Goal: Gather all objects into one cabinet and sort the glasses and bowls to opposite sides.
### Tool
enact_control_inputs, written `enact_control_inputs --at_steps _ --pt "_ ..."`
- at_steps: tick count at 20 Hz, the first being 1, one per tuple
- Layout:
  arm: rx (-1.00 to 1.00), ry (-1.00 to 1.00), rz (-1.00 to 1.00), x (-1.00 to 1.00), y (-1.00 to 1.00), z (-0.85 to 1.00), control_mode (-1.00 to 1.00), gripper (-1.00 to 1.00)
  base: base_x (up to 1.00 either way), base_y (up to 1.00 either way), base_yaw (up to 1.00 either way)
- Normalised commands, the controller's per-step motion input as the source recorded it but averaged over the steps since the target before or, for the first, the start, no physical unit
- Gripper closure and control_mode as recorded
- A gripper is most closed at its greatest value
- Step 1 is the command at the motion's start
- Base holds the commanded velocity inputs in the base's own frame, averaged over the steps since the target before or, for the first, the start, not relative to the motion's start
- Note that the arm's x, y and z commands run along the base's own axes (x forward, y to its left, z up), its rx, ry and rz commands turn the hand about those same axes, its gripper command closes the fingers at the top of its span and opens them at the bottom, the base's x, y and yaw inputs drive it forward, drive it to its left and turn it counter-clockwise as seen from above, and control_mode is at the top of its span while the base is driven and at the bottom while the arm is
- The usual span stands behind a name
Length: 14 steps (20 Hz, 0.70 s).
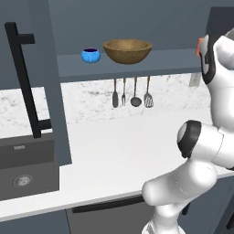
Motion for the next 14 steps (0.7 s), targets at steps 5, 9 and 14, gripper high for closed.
enact_control_inputs --at_steps 5,9,14 --pt "0.00 0.01 -0.17 -0.15 -0.37 0.00 -1.00 1.00 0.00 0.00 0.00" --pt "0.00 0.00 -0.15 0.00 -0.06 0.00 -1.00 1.00 0.00 0.00 0.00" --pt "0.00 0.00 -0.09 0.01 0.00 0.00 -1.00 1.00 0.00 0.00 0.00"
